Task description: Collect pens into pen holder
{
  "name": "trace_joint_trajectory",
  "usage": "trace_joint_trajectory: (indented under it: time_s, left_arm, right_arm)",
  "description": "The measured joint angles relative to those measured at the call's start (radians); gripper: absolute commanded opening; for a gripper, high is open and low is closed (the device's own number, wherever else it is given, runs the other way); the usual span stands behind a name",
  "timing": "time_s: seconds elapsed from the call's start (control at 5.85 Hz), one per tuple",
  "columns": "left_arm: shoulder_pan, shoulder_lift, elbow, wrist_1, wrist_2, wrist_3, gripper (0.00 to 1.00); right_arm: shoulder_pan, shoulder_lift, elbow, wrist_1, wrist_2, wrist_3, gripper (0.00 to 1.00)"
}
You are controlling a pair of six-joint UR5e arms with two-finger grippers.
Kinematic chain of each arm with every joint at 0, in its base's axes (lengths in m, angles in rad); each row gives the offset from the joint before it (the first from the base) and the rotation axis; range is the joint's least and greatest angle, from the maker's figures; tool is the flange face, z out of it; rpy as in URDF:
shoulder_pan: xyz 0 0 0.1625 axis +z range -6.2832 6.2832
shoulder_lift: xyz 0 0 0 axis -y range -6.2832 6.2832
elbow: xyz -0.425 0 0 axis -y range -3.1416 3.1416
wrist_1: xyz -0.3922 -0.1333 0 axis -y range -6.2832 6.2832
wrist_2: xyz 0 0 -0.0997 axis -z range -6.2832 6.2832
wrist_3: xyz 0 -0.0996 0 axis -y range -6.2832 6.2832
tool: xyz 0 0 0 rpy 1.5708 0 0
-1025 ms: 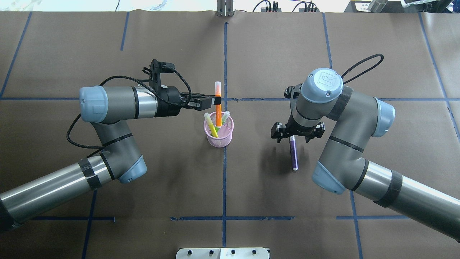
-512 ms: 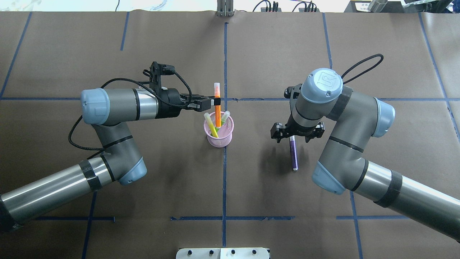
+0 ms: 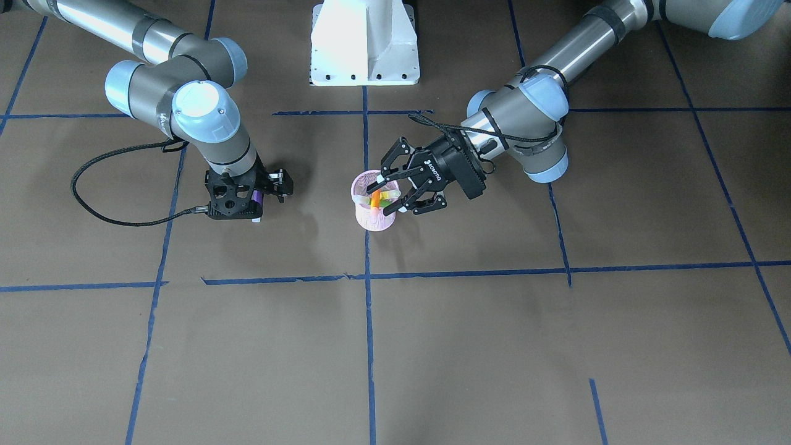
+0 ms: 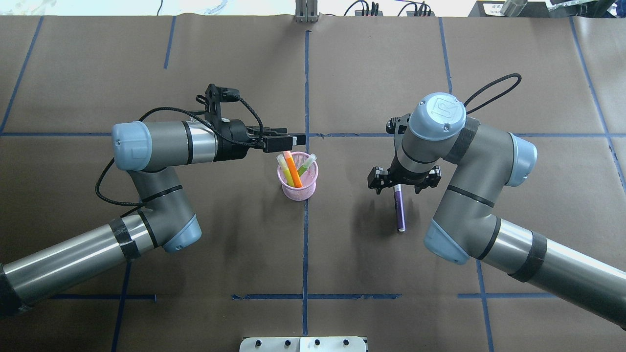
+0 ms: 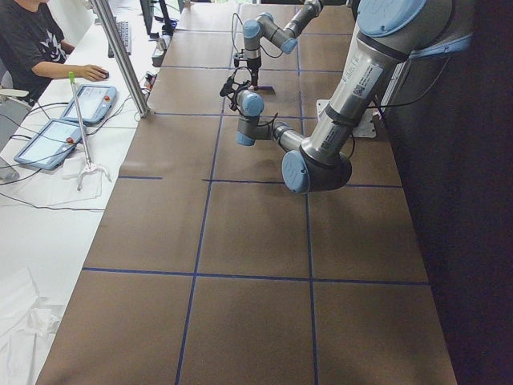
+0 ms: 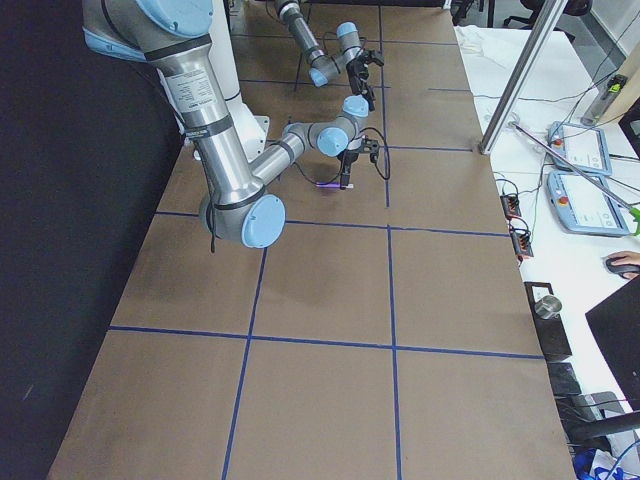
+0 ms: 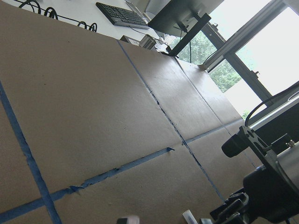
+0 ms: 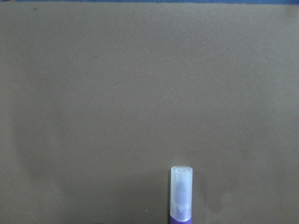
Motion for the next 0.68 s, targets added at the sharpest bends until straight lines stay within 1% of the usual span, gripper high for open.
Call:
trace_joint_trajectory:
  time_s: [0.17, 0.34, 0.51, 0.68]
  left_arm:
    - [-0.013, -0.002, -0.008, 0.009, -0.002, -0.006, 1.0]
    - [-0.031, -0.003, -0.042, 0.058, -0.006, -0.009, 1.0]
    - [-0.048, -0.002, -0.138, 0.2, -0.01, -0.01, 1.0]
    - [-0.068, -0.002, -0.266, 0.411, -0.025, -0.011, 1.0]
  right_arm:
    - [0.0, 0.005, 0.0, 0.001, 0.0, 0.0, 1.0]
    - [-0.001, 0.008, -0.001, 0.001, 0.0, 0.0, 1.0]
    - [-0.001, 0.01, -0.002, 0.001, 0.0, 0.0, 1.0]
    - [-0.001, 0.01, -0.004, 0.001, 0.0, 0.0, 1.0]
